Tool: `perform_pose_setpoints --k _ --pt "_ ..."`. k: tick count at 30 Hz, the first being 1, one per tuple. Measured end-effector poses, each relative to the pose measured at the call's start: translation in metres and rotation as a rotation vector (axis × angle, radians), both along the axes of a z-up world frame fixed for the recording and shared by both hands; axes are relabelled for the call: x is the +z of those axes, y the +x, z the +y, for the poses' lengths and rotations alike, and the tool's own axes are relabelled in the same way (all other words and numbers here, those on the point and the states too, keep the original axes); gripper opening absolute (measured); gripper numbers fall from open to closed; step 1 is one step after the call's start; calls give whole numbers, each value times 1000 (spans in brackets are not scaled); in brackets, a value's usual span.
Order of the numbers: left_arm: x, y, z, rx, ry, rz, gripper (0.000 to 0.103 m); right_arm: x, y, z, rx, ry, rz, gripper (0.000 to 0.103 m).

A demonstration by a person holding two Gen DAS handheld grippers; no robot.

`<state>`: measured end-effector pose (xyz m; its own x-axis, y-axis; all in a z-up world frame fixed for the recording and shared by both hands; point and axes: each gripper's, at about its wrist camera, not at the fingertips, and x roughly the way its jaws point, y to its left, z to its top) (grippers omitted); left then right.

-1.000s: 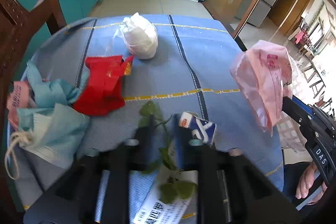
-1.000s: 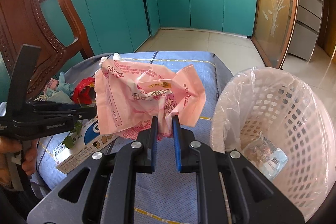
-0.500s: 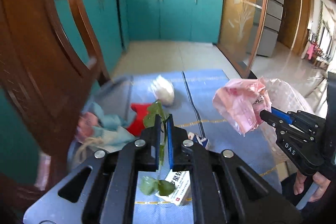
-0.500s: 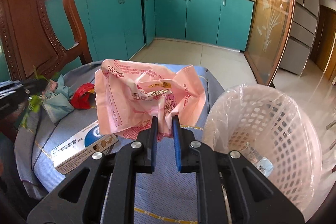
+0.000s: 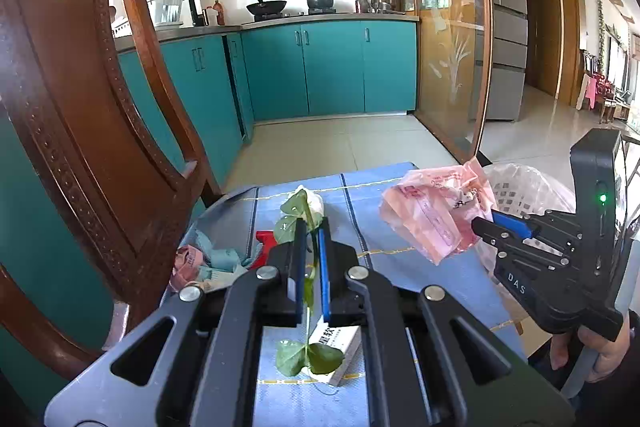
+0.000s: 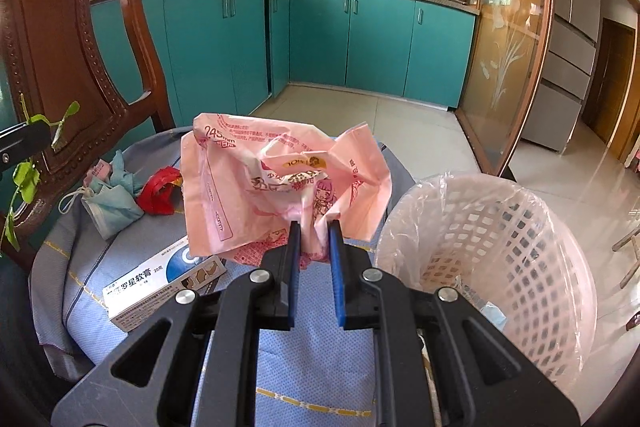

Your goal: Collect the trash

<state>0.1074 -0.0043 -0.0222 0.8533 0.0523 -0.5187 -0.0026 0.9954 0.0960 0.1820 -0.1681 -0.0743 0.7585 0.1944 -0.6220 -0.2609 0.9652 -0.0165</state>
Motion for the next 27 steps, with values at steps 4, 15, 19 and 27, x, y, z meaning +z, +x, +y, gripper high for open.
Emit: perform_pose_setpoints --k 4,15,19,27 --pt "-4 1 -4 -14 9 -3 7 2 -2 0 1 0 -5 15" --pt "-7 3 -1 -5 13 1 7 3 -3 -1 2 -6 -9 15" --pt "-6 2 2 10 8 2 7 3 -4 0 5 -8 -12 15" --pt "-7 1 10 28 -1 6 7 4 -4 1 7 -11 -12 15"
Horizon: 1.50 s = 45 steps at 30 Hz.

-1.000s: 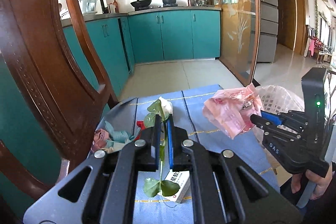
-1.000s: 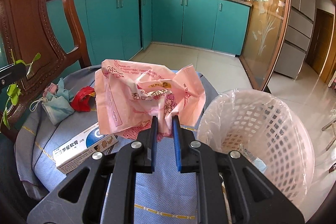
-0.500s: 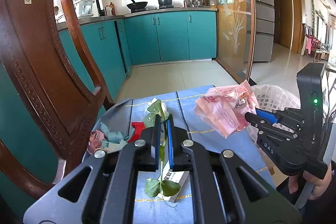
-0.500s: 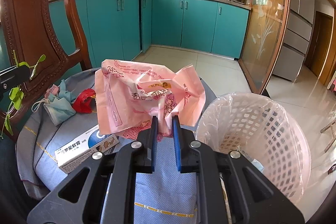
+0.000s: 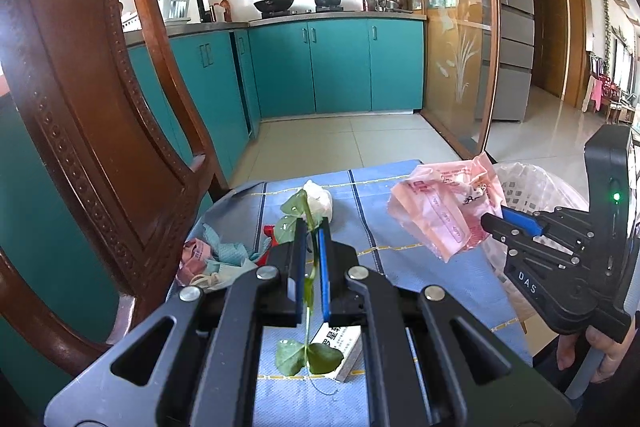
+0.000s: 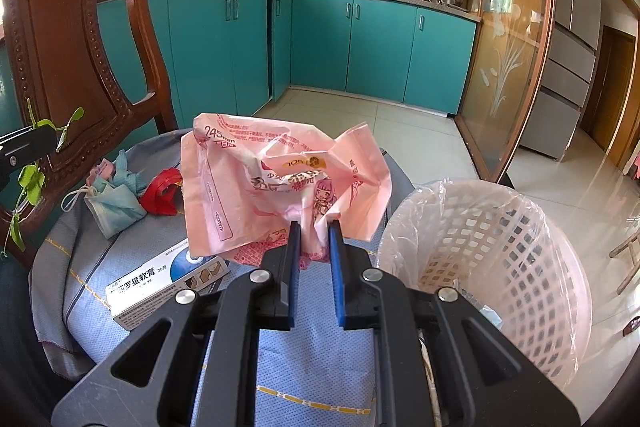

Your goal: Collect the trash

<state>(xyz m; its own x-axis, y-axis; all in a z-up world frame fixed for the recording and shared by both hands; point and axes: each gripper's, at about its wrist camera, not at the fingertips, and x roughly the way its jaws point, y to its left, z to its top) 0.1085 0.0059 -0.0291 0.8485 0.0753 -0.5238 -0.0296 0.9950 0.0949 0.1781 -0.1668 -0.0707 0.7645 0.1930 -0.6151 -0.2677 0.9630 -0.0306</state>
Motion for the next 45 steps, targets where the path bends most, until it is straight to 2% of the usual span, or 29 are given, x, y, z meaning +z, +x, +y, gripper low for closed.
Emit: perform_pose_setpoints --k 35,45 --pt "-6 -1 -2 4 -3 35 7 -2 0 3 4 -21 -1 15" --pt "-10 1 -4 -8 -19 54 7 4 0 -11 -30 26 -8 14"
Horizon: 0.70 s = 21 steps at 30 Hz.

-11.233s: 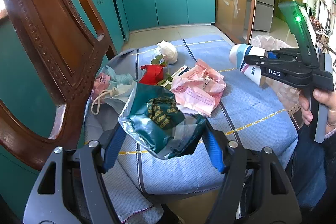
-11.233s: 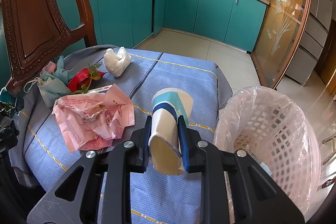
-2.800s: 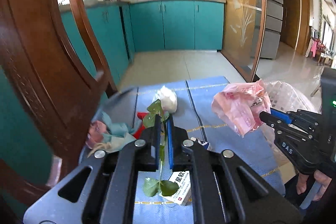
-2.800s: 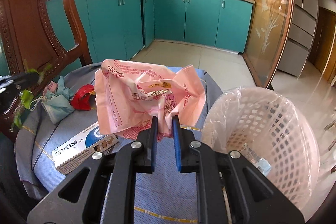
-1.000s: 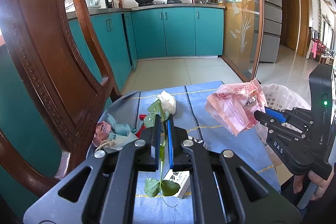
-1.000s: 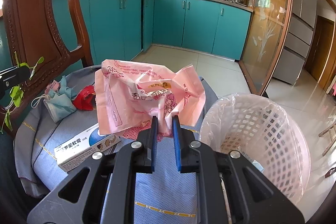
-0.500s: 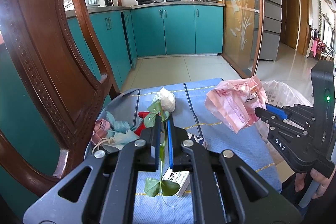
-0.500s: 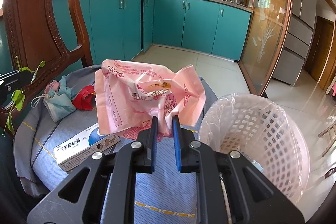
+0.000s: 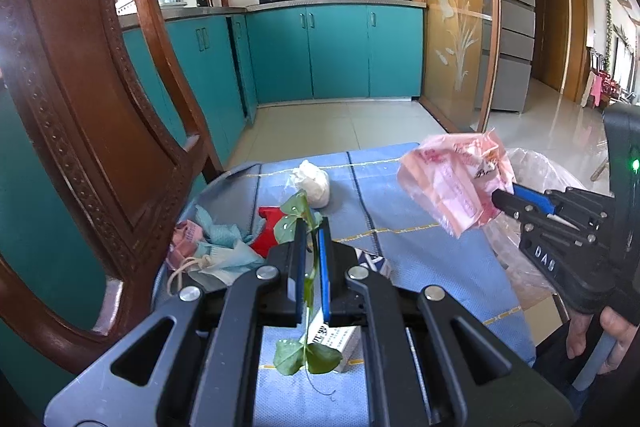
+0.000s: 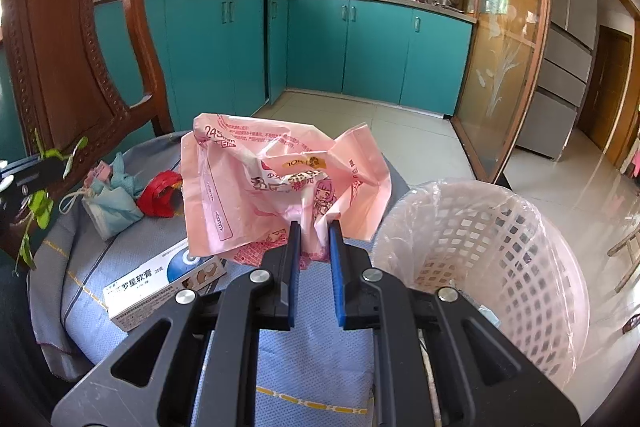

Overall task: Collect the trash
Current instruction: 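Carry the pink bag and sprig over the basket and open both grippers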

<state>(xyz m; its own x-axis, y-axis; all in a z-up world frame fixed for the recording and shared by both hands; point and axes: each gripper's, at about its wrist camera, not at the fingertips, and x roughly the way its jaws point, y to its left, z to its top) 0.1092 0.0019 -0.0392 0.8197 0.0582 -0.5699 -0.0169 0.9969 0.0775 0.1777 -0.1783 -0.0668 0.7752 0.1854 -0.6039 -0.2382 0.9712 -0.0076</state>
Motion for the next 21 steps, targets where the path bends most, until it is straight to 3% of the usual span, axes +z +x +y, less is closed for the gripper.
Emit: perform_pose_setpoints --k 4,9,16,20,21 --pt "-1 7 -7 -63 -56 29 7 10 0 -27 -57 38 -28 15" --pt "-1 32 -37 -201 -139 71 7 13 0 -90 -215 93 -18 15" --pt "-12 82 -126 -495 -267 178 7 -27 14 -172 -491 141 219 15" --pt "-27 96 -166 -591 -306 239 7 -38 13 -187 -540 157 270 16" --pt "-31 100 -175 -606 -307 243 8 -38 13 -188 -549 155 272 20"
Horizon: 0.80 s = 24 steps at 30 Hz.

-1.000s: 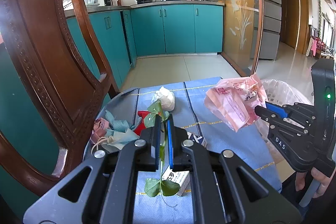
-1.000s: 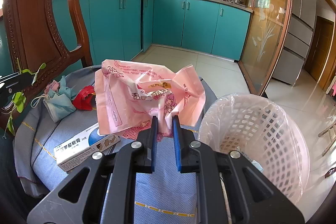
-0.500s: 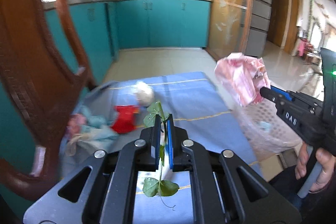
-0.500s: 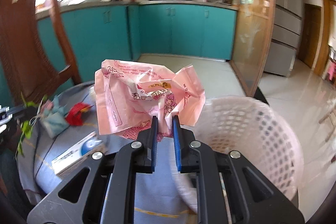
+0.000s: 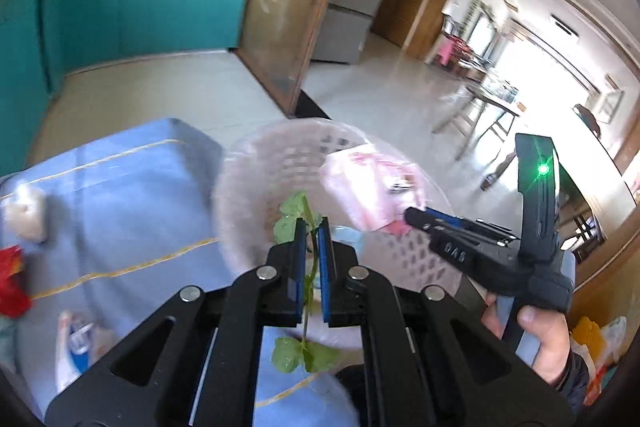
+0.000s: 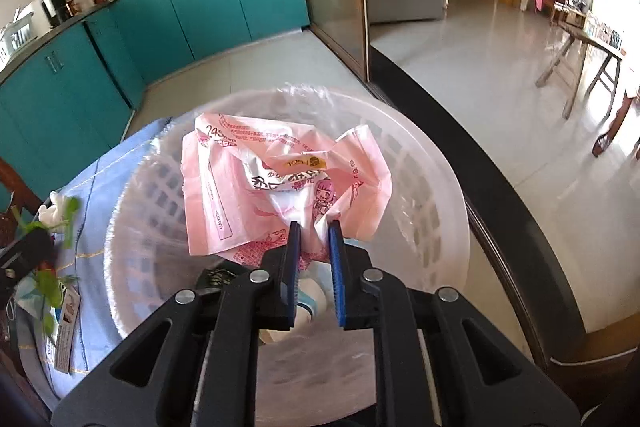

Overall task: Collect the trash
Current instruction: 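Carry the pink bag and sprig over the basket and open both grippers, then grasp the blue face mask by its ear loops with the right gripper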

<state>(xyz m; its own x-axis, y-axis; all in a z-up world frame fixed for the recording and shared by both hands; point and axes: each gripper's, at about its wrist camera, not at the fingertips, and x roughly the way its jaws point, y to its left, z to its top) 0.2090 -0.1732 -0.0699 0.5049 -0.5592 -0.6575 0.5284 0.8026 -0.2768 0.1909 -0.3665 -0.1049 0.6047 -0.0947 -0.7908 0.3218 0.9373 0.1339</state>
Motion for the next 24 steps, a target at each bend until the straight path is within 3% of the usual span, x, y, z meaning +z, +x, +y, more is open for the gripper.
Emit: perform_pose_setpoints --k 1,2,3,5,6,10,13,17,19,23,24 --pt "-2 3 -5 -7 -2 3 10 0 0 -2 -11 -2 3 22" --pt "-5 7 -10 -14 -5 7 20 0 1 -5 -24 0 5 27" --pt "-7 10 -15 -17 -3 9 37 0 0 -7 -44 7 6 32" --pt "-9 15 -21 4 9 -3 57 0 -1 -10 -66 26 2 37" --pt "-10 15 -18 22 16 -15 60 0 -2 -10 -67 32 -1 38" --pt "-3 11 12 130 87 -71 66 6 -2 -4 -24 28 -29 39" --pt "-1 0 55 305 225 -142 67 15 -2 13 44 6 -78 39" --pt "-12 -24 118 468 333 -139 69 26 7 46 169 15 -120 40" --pt "-21 -40 141 493 370 -118 70 29 18 70 254 30 -112 40" --pt "-32 -93 185 530 442 -105 70 37 43 155 552 78 -98 40" --pt "-31 -101 191 534 448 -108 70 39 48 188 671 108 -97 40"
